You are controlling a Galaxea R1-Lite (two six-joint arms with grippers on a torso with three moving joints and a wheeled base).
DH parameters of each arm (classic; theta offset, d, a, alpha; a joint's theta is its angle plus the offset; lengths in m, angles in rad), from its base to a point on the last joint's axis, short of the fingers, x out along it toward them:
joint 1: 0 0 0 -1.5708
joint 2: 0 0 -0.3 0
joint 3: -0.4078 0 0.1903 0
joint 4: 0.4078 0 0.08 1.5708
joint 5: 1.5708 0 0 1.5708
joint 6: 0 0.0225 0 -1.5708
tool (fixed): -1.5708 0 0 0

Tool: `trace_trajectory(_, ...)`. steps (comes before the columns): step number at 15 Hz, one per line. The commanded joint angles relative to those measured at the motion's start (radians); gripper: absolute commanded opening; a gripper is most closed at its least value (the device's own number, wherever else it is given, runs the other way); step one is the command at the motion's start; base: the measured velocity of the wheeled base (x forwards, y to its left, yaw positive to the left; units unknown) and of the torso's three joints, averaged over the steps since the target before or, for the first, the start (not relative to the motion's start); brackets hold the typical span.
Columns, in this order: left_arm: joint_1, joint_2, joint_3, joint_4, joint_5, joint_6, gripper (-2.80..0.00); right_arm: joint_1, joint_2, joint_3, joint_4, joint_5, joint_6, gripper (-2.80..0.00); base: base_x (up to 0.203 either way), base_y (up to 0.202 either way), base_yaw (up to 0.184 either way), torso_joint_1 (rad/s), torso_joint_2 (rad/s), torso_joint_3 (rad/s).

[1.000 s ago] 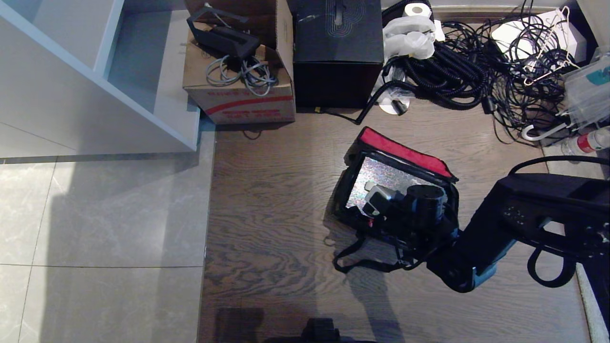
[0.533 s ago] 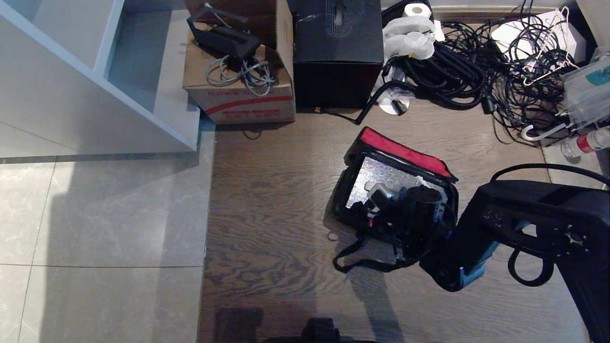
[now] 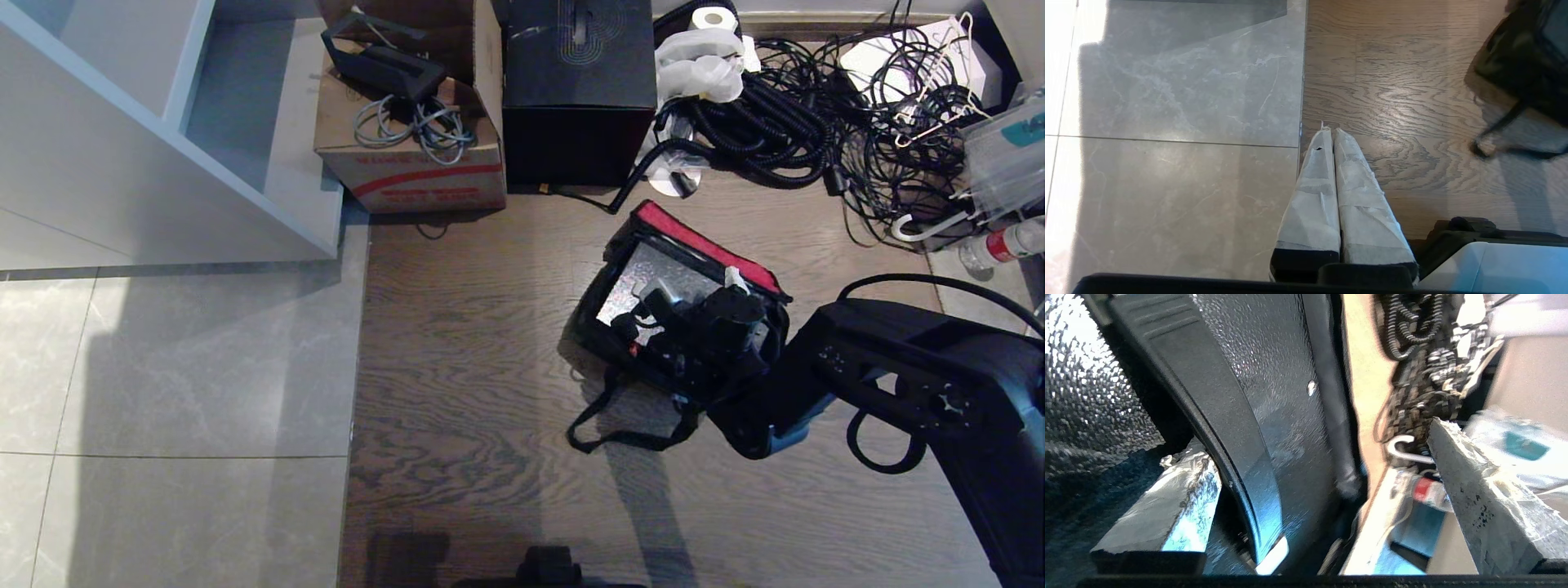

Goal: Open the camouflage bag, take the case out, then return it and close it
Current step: Grip the handle

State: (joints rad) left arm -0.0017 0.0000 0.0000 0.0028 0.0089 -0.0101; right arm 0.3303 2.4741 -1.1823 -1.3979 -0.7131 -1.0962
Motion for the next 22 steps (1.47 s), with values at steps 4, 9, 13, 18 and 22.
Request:
trace_trajectory(4,0.0,0.0,0.0,0.0,0.0,-0.001,-2.8,-0.024,0.054,-0.086,0.011,-0.066,-0.019,0.0,0.0,0.0,0.0,0.0,0.0,0.0)
trace_trajectory(9,0.0,0.0,0.0,0.0,0.0,-0.001,-2.8,-0.023,0.102,-0.079,-0.02,-0.227,-0.011,0.0,0.0,0.0,0.0,0.0,0.0,0.0)
trace_trajectory(13,0.0,0.0,0.0,0.0,0.0,-0.001,-2.8,-0.02,0.176,-0.099,-0.063,-0.261,-0.033,0.0,0.0,0.0,0.0,0.0,0.0,0.0)
trace_trajectory(18,0.0,0.0,0.0,0.0,0.0,-0.001,-2.8,-0.004,0.217,-0.125,-0.071,-0.265,-0.02,-2.8,0.0,0.0,0.0,0.0,0.0,0.0)
trace_trajectory(22,0.0,0.0,0.0,0.0,0.0,-0.001,-2.8,0.038,0.259,-0.174,-0.078,-0.275,0.016,-2.8,0.0,0.0,0.0,0.0,0.0,0.0)
